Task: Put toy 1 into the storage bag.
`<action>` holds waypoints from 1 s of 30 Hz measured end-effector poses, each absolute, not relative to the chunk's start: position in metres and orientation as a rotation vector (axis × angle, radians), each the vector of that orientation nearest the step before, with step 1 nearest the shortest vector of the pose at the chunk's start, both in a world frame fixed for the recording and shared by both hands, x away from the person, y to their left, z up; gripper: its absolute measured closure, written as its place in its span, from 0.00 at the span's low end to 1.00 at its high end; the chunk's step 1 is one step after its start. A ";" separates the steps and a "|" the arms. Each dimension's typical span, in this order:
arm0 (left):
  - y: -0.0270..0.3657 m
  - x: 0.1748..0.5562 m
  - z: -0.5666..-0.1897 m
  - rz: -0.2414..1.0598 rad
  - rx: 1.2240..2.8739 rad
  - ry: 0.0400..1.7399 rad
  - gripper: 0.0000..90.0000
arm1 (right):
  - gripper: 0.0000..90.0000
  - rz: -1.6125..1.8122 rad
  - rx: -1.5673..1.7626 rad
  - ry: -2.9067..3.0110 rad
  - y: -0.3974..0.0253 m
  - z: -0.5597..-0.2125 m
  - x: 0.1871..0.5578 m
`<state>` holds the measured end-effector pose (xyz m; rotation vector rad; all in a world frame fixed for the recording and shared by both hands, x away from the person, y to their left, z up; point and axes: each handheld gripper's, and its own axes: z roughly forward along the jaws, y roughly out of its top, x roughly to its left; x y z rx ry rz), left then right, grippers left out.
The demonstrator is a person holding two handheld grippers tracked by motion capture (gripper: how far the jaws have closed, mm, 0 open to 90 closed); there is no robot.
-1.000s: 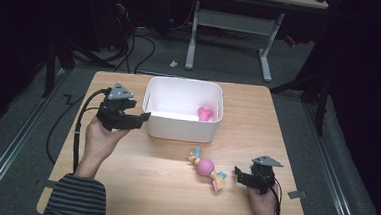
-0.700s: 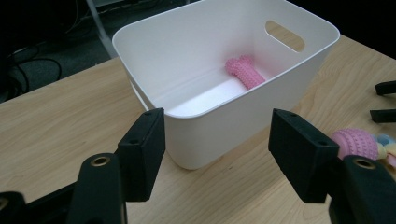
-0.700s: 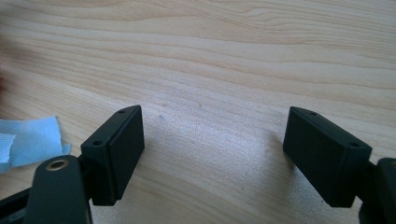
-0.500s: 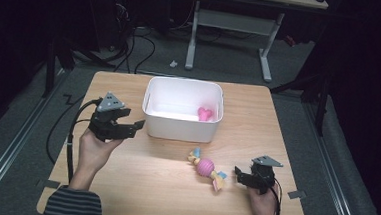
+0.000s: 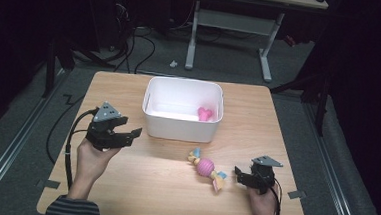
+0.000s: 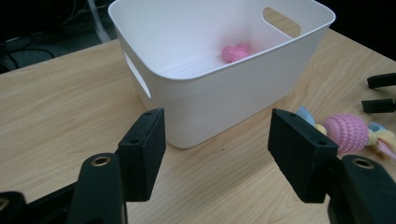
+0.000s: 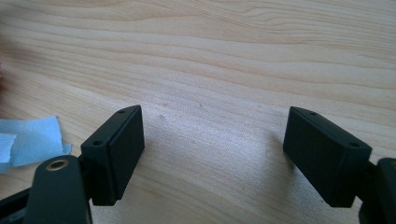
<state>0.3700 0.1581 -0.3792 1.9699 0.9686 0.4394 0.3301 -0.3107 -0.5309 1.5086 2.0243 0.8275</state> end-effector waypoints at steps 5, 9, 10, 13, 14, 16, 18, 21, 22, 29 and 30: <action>0.161 0.368 -0.387 0.426 1.968 0.983 0.41 | 0.23 0.828 1.509 2.024 -0.311 -0.531 0.330; 0.163 0.367 -0.394 0.414 1.963 1.000 0.41 | 0.23 0.828 1.509 2.024 -0.311 -0.531 0.330; 0.163 0.366 -0.396 0.411 1.962 1.002 0.41 | 0.23 0.828 1.509 2.024 -0.311 -0.531 0.330; 0.164 0.366 -0.400 0.406 1.966 1.008 0.41 | 0.23 0.828 1.509 2.024 -0.311 -0.531 0.330; 0.163 0.365 -0.402 0.404 1.967 1.012 0.41 | 0.23 0.828 1.509 2.024 -0.311 -0.531 0.330; 0.163 0.365 -0.406 0.402 1.971 1.015 0.41 | 0.23 0.828 1.509 2.024 -0.311 -0.531 0.330; 0.162 0.365 -0.409 0.394 1.974 1.018 0.41 | 0.23 0.827 1.509 2.024 -0.311 -0.531 0.330; 0.161 0.364 -0.414 0.390 1.975 1.023 0.41 | 0.23 0.827 1.510 2.023 -0.311 -0.531 0.330; 0.161 0.364 -0.415 0.388 1.978 1.024 0.41 | 0.23 0.827 1.509 2.023 -0.311 -0.531 0.330; 0.161 0.362 -0.425 0.378 1.979 1.040 0.41 | 0.23 0.828 1.512 2.022 -0.311 -0.531 0.330; 0.161 0.362 -0.427 0.376 1.980 1.043 0.41 | 0.23 0.827 1.509 2.023 -0.311 -0.531 0.330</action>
